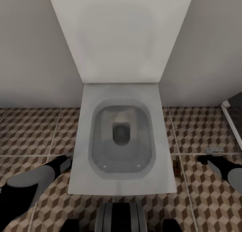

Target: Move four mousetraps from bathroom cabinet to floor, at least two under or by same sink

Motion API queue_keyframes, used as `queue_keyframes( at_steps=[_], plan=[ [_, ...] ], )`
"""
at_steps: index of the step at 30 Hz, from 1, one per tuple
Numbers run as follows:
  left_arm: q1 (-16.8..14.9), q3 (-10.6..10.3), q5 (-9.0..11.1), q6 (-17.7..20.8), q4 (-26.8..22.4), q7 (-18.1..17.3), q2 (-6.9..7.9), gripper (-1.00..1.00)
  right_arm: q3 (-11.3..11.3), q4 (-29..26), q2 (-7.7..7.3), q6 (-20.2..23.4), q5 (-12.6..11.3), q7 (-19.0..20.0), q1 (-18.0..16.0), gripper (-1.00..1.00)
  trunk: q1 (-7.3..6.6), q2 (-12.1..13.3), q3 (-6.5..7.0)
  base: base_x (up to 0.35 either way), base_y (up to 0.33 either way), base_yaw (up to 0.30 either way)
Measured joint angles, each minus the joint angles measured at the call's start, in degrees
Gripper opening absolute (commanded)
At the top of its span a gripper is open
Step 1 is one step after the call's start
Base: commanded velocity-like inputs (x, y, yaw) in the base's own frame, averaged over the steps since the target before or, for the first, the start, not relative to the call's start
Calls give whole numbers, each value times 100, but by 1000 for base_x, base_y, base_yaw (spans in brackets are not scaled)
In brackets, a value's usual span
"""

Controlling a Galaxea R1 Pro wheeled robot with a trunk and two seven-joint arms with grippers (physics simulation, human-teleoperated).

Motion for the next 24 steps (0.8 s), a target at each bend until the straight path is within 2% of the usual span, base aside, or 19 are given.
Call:
queue_keyframes(
  at_steps=[24],
  plan=[
    [0, 0, 0, 0, 0, 0, 0, 100, 0, -1, 0, 1, 1, 0, 0, 100, 0, 0, 0, 0, 0, 0]
  ],
)
